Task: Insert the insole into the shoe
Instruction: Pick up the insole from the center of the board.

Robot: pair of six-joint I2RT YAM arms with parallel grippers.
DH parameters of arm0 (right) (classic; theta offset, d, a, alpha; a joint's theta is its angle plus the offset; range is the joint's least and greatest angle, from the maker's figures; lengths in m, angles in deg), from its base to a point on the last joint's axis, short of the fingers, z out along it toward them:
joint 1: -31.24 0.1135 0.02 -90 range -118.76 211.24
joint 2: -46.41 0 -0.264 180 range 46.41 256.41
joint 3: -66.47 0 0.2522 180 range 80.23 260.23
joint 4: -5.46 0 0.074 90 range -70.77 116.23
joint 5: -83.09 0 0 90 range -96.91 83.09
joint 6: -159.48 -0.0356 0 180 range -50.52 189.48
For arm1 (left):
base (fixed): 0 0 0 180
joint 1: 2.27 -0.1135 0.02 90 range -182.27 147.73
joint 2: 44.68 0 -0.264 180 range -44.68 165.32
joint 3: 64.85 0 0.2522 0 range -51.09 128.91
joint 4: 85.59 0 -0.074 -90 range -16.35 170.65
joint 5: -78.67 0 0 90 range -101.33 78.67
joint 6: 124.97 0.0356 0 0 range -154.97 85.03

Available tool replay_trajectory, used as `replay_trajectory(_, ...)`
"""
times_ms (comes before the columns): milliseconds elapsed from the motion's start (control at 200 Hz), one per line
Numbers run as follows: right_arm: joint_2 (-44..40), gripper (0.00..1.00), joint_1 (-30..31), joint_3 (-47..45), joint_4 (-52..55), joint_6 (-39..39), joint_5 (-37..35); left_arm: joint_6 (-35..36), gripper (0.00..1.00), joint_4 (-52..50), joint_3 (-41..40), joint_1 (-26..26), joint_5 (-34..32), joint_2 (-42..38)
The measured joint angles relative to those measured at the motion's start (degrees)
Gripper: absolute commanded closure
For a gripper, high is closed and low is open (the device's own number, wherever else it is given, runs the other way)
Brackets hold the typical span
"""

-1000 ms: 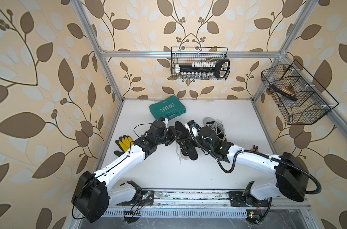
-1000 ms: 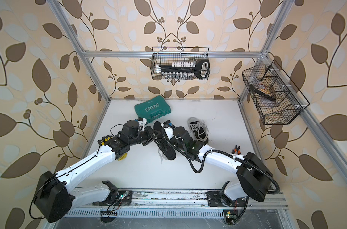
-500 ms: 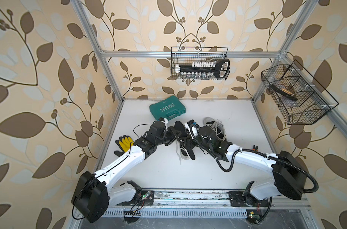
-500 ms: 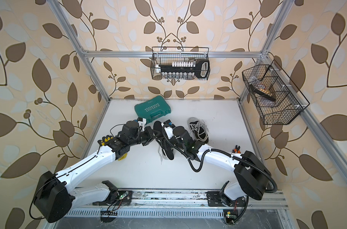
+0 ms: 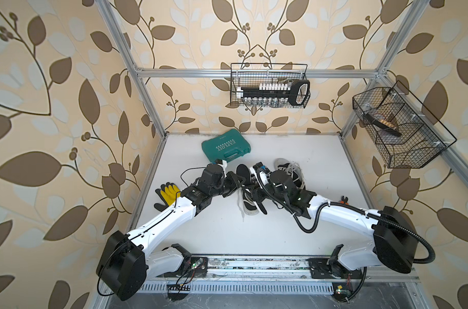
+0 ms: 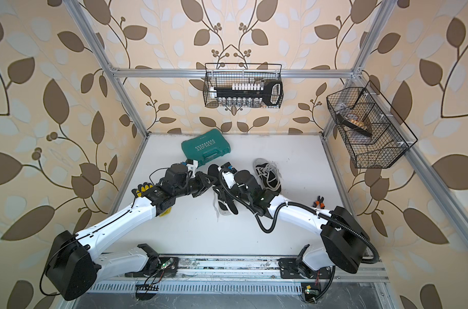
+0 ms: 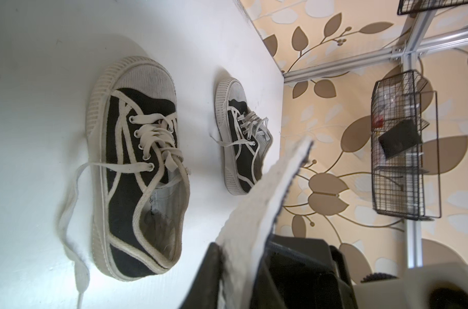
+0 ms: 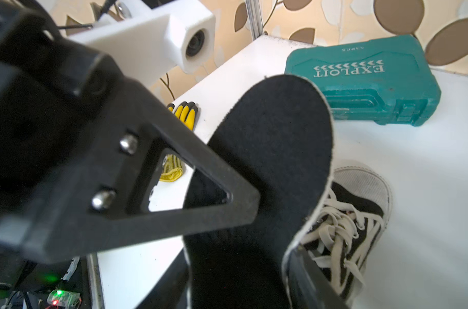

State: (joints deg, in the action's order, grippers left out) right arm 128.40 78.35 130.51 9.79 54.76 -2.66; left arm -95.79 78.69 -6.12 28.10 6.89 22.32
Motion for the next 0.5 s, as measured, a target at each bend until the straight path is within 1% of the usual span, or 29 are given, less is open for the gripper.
replay_trajectory(200,0.0,0.59,-0.2,3.2,7.9,0.7,-0.9,0.8,0.48,-0.9,0.4,0.0,2.4,0.4)
replay_trajectory(345,-0.1,0.62,-1.8,6.4,15.1,0.6,-1.7,3.0,0.40,-3.2,2.3,0.0,2.8,0.4)
replay_trajectory(435,-0.9,0.63,-3.2,7.7,19.6,0.3,-2.3,5.0,0.38,-6.1,5.0,-0.1,2.8,0.7)
replay_trajectory(500,-1.8,0.63,-4.5,8.0,22.5,0.1,-2.7,8.1,0.38,-9.0,7.9,-0.4,2.7,1.5)
